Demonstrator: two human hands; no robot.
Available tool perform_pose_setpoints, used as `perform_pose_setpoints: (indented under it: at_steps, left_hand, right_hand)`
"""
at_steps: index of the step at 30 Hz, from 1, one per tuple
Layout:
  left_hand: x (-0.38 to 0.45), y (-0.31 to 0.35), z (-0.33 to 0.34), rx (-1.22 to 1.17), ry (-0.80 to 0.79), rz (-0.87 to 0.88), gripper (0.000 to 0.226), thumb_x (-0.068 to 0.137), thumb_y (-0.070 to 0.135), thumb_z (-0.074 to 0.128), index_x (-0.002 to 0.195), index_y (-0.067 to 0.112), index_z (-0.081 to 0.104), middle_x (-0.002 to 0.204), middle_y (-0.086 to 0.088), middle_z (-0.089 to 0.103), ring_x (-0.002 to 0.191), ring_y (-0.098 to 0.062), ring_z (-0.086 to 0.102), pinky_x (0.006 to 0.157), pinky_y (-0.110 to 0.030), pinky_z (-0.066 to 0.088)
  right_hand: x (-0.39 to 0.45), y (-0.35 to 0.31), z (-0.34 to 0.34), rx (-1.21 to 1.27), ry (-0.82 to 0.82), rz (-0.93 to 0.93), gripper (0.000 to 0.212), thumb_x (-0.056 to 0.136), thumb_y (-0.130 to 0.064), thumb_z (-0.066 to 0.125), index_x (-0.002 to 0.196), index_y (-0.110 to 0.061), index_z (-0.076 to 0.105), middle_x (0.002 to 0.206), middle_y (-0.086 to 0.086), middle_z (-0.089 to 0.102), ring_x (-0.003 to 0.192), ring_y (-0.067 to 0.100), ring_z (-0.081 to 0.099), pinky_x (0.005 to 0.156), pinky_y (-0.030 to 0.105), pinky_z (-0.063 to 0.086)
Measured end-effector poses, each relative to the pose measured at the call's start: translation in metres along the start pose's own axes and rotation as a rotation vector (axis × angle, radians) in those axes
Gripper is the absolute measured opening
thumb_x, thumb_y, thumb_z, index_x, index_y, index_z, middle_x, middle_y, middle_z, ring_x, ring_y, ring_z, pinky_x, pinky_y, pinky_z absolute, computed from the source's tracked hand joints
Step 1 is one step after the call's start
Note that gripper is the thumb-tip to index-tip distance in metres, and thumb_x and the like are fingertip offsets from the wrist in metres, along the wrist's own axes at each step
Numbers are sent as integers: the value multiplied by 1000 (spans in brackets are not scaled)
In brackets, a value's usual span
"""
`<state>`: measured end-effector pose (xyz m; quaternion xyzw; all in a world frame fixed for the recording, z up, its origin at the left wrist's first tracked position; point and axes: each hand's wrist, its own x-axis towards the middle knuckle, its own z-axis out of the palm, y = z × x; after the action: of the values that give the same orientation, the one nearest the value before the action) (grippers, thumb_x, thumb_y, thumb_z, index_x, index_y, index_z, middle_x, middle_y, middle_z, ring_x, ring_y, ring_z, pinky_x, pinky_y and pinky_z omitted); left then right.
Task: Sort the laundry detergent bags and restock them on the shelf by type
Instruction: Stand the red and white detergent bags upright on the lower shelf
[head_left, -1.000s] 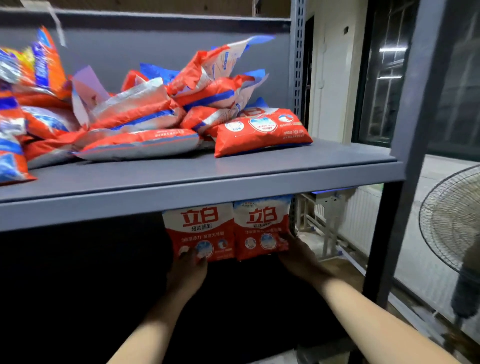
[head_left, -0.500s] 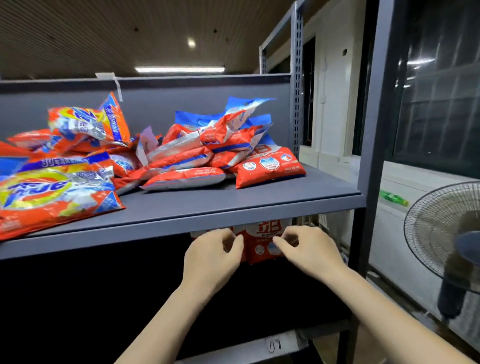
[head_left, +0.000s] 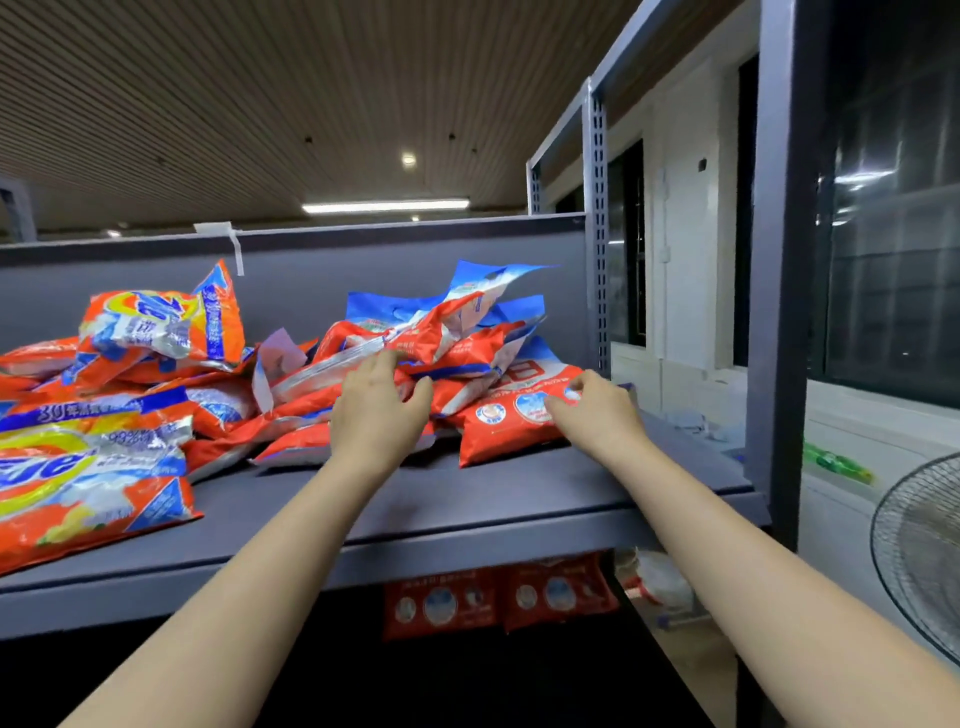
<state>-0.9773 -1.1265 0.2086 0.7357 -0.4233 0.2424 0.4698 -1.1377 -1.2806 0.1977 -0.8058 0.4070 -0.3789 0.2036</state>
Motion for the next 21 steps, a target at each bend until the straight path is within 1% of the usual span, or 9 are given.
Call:
perform_pose_setpoints:
  at_steps: [2, 4, 6, 9, 12, 14, 15, 18, 21]
  left_hand:
    - [19, -2, 13, 16, -2, -7, 31, 85, 29, 56, 112, 15, 59, 111, -5, 63, 107, -27, 55, 88, -45, 47]
    - [35, -5, 25, 18, -15, 13, 33, 87, 32, 55, 115, 15, 57, 113, -5, 63, 108, -26, 56, 89, -43, 46]
    - [49, -7, 37, 3, -44, 6, 43, 89, 38, 54, 127, 16, 53, 124, -3, 60, 115, -24, 53, 96, -43, 44]
    - [64, -10, 50, 18, -43, -31, 55, 90, 48, 51, 135, 17, 46, 132, -4, 54, 121, -25, 49, 102, -44, 40]
    - [73, -6, 52, 148, -31, -54, 58, 90, 49, 50, 140, 22, 41, 134, -7, 45, 123, -31, 44, 103, -43, 36]
    - [77, -2, 52, 221, -45, -57, 54, 91, 47, 50, 138, 22, 43, 130, -9, 44, 119, -35, 45, 98, -43, 37]
    - [78, -1, 52, 244, -45, -50, 50, 92, 46, 50, 135, 20, 47, 127, -10, 46, 116, -36, 47, 95, -43, 39]
    - [78, 0, 49, 212, -47, -19, 39, 94, 40, 51, 122, 13, 55, 117, -13, 50, 109, -36, 52, 89, -42, 41]
    - [71, -2, 42, 137, -44, 4, 35, 95, 32, 51, 122, 10, 56, 116, -13, 53, 108, -33, 52, 89, -39, 39]
  right_hand:
    - [26, 3, 4, -55, -46, 75, 61, 86, -44, 56, 132, -7, 42, 133, 16, 52, 124, 34, 45, 96, 37, 41]
    - [47, 7, 8, 1, -116, 168, 75, 82, -48, 62, 137, -3, 37, 138, 17, 48, 127, 33, 45, 99, 38, 41]
    - [60, 10, 10, 139, -210, 234, 83, 72, -48, 74, 135, -1, 44, 136, 15, 52, 123, 30, 51, 101, 37, 44]
    - [70, 10, 6, 379, -284, 314, 66, 67, -25, 84, 121, 0, 55, 119, 12, 63, 101, 27, 63, 85, 33, 52]
    - [62, 3, -9, 479, -427, 387, 44, 73, -10, 78, 111, -3, 57, 93, 15, 67, 72, 25, 63, 66, 34, 53]
    - [54, -1, -13, 533, -467, 401, 28, 78, -7, 72, 101, -6, 55, 78, 13, 64, 62, 22, 60, 60, 32, 51]
    - [51, -3, -13, 540, -455, 401, 29, 79, -7, 71, 102, -6, 54, 81, 14, 64, 64, 23, 61, 62, 33, 52]
    - [42, -9, -10, 533, -351, 390, 56, 70, -10, 76, 119, -1, 49, 105, 20, 65, 85, 32, 67, 81, 44, 56]
    - [25, -15, -15, 522, -242, 358, 57, 67, -11, 74, 117, -2, 48, 110, 20, 62, 90, 34, 65, 84, 45, 55]
